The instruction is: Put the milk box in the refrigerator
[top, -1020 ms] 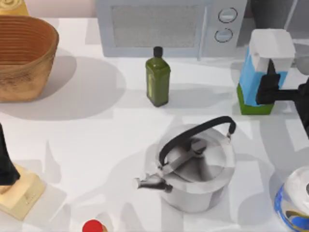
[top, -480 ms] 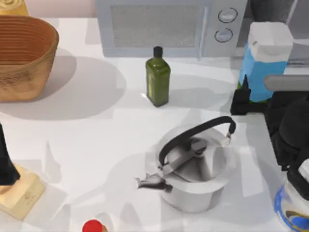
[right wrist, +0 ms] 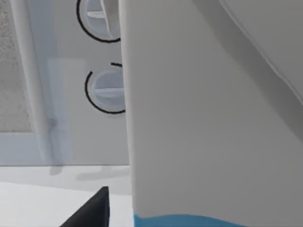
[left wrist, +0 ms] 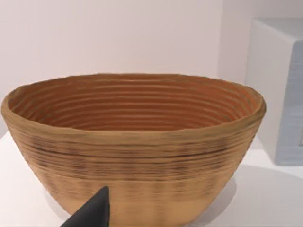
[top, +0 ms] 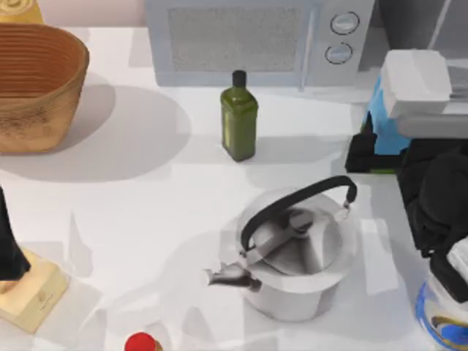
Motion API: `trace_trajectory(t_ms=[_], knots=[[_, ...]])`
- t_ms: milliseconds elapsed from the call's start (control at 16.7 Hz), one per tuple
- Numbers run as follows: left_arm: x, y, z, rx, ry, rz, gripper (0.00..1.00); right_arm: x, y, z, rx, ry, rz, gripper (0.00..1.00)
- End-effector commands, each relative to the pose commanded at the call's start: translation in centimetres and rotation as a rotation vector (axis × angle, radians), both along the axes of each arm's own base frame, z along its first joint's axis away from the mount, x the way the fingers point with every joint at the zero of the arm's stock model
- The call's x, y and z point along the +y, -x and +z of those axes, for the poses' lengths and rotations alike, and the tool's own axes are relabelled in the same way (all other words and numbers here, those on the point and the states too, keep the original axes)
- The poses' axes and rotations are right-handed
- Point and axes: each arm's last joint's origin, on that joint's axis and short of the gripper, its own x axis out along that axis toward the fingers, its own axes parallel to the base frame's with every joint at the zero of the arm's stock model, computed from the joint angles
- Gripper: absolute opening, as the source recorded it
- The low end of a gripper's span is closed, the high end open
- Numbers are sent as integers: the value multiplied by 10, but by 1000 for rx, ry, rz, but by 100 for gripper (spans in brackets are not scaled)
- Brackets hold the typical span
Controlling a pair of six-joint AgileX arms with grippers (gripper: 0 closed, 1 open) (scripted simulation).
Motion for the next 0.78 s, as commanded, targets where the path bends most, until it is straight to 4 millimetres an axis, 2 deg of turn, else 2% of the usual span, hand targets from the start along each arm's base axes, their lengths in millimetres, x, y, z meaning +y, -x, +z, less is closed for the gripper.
trace_trajectory(t_ms=[240, 480, 780], knots=[[0, 0, 0, 0, 0, 0, 100, 1, -6, 0, 18, 9, 4, 100], [0, 0, 0, 0, 0, 0, 100, 1, -25, 2, 20, 9, 4, 100], [0, 0, 0, 0, 0, 0, 100, 1, -45, -8, 21, 9, 4, 100]])
